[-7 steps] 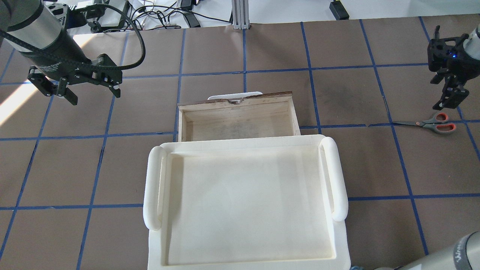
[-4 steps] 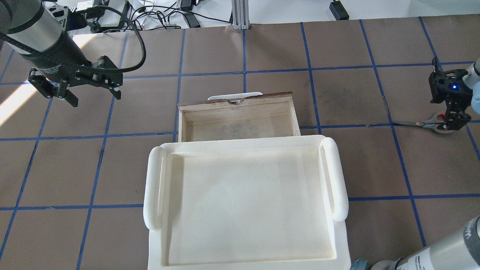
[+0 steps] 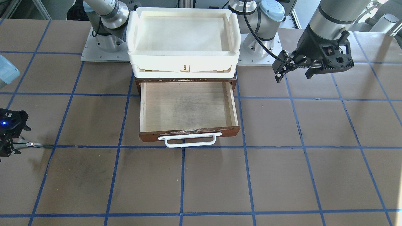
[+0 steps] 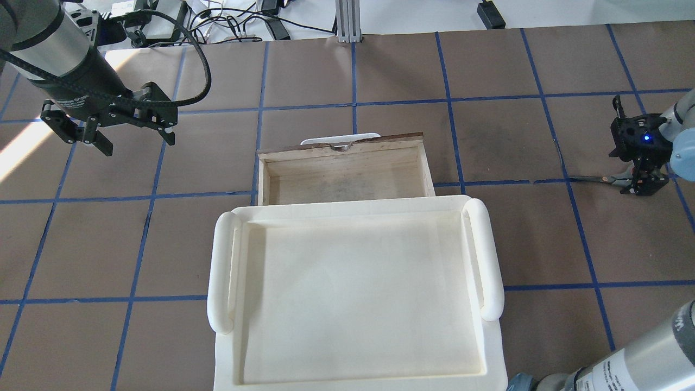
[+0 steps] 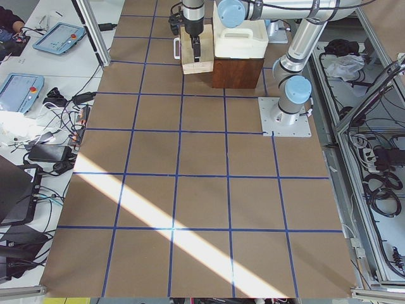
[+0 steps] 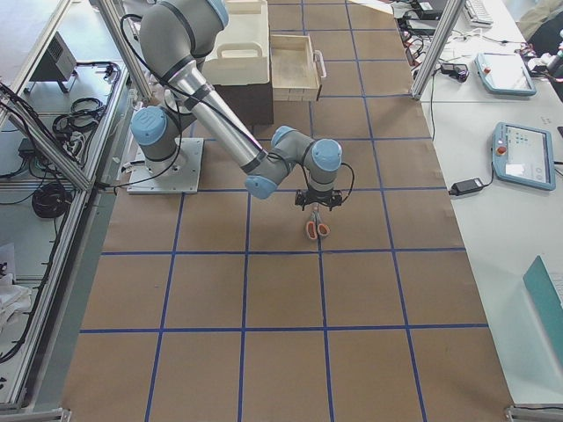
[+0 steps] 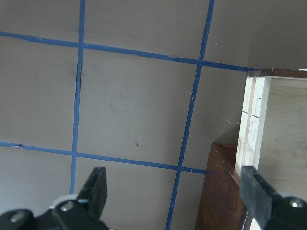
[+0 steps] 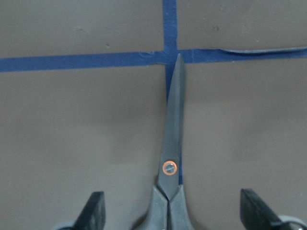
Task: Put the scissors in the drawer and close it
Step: 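Close the right gripper on the scissors handle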
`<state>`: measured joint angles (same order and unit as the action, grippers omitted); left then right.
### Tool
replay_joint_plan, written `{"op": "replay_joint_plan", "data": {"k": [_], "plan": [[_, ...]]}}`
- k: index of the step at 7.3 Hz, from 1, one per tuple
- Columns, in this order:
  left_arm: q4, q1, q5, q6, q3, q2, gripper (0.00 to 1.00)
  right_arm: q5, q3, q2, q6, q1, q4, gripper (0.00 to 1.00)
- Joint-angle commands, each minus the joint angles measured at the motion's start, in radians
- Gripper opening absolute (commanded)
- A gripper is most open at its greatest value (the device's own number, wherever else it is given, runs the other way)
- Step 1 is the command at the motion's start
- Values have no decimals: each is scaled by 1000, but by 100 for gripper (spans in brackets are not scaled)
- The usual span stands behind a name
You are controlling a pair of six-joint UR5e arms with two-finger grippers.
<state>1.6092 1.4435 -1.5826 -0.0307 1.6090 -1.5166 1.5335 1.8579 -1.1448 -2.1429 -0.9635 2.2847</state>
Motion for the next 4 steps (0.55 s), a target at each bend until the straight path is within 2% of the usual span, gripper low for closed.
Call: {"op": "replay_joint_plan", "data": {"k": [1, 4], "plan": [[2, 0, -1, 0, 2, 1, 100, 10, 1, 17, -9, 0, 27, 100], [2, 0, -1, 0, 2, 1, 100, 37, 1, 57, -11, 2, 73, 100]]}}
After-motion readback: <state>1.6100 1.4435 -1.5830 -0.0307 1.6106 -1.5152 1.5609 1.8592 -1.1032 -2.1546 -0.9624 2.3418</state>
